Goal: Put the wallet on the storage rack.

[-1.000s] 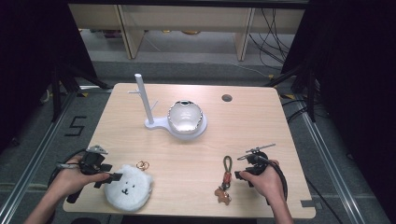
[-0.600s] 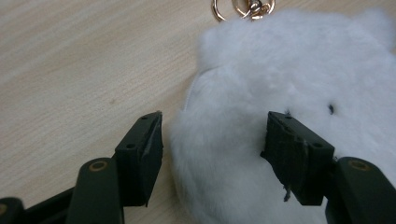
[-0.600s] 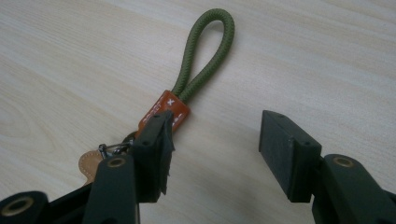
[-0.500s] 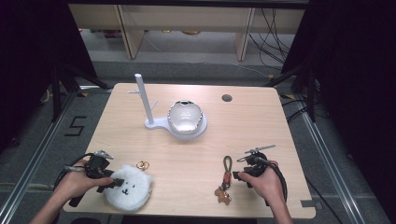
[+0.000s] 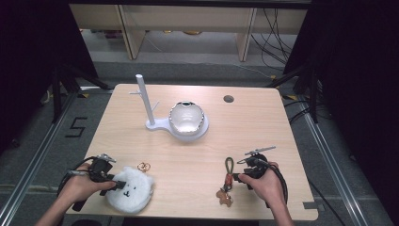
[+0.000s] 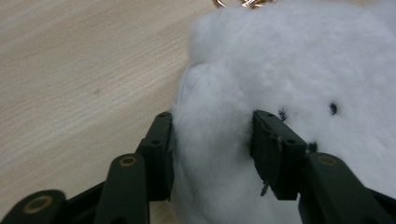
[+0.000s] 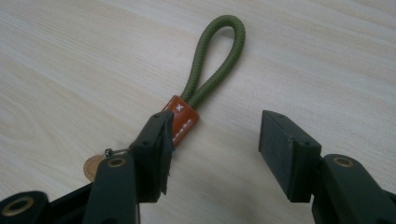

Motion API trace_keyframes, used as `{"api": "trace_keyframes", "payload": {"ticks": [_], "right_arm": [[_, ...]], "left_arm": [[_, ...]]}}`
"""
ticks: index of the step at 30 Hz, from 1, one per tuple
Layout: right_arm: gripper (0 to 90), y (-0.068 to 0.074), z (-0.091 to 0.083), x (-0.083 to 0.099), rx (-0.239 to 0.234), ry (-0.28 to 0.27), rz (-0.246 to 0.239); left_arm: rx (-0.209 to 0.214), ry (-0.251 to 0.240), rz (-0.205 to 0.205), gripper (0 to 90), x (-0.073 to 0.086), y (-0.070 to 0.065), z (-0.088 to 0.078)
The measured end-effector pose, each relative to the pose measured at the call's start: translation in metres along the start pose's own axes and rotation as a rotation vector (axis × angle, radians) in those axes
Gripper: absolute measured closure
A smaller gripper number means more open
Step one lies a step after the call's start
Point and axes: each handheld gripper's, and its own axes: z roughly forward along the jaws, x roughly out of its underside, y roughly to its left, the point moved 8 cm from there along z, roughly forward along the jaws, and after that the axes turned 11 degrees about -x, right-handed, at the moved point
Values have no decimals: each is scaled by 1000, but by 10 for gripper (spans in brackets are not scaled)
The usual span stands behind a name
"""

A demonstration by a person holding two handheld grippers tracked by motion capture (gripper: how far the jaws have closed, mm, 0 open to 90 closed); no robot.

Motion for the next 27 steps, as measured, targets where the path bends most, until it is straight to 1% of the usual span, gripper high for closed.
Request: {"api": "trace_keyframes", "payload": {"ticks": [1, 2, 3, 4, 5, 6, 7, 8, 9, 10, 11, 12, 13, 16, 17, 18, 19, 20, 21, 22, 23, 24, 25, 26, 27], "right_arm": [[456, 2, 0, 0, -5, 1, 6], [456, 2, 1, -1, 1, -1, 6], [456, 3, 2, -1, -5, 0, 11], [456, 5, 4, -1, -9, -1, 0], [456, 5, 4, -1, -9, -1, 0], [456, 6, 4, -1, -11, 2, 3], [456, 5, 6, -1, -9, 2, -20], [456, 8, 6, -1, -12, 3, 3], [456, 8, 6, -1, -12, 3, 3], [456, 9, 6, -1, -14, 1, -4], [456, 10, 6, -2, -23, -1, -12], [456, 10, 6, -2, -23, -1, -12], [456, 9, 6, -2, -11, -3, -25], [457, 9, 5, -3, -8, -15, -22], [459, 11, 3, -3, -15, -13, -14], [459, 11, 2, -3, -23, -6, -26], [460, 12, 2, -4, -16, -19, -18], [460, 12, 2, -4, -16, -19, -18], [461, 10, 2, -4, -9, -26, -32], [460, 10, 2, -4, -10, -27, -29], [461, 12, 1, -4, -18, -33, -20], [461, 12, 1, -4, -18, -33, -20], [461, 12, 2, -4, -22, -33, -17], [460, 14, 1, -4, -23, -32, -16], [460, 14, 1, -4, -23, -32, -16]], "left_arm": [[-4, -2, 7, 562, 1, -1, -1], [-5, -21, 4, 589, 0, -2, -1], [-13, -28, 9, 613, 1, -2, -2], [-16, -46, 13, 668, 1, -3, -3], [-16, -46, 13, 695, 1, -3, -3], [-24, -59, 22, 695, 1, -4, -3], [-30, -64, 32, 724, 1, -5, -3], [-32, -77, 45, 749, 2, -7, -4], [-39, -77, 64, 757, 2, -6, -5], [-53, -104, 45, 757, 2, -8, -3], [-43, -96, 67, 771, 3, -8, -6], [-54, -117, 54, 771, 3, -9, -5], [-39, -139, 55, 779, 3, -9, -6], [-29, -151, 45, 785, 4, -9, -8], [-21, -174, 27, 786, 3, -10, -9], [-3, -193, 29, 787, 3, -10, -13], [2, -224, 15, 787, 1, -12, -15], [2, -224, 15, 787, 1, -12, -15], [9, -241, 22, 787, 0, -13, -17], [7, -269, 26, 786, -1, -14, -18], [20, -288, 28, 786, -2, -16, -20], [19, -296, 35, 786, -2, -16, -21], [27, -322, 36, 786, -3, -19, -23], [42, -356, 28, 786, -3, -23, -27], [42, -356, 28, 786, -3, -23, -27]]}}
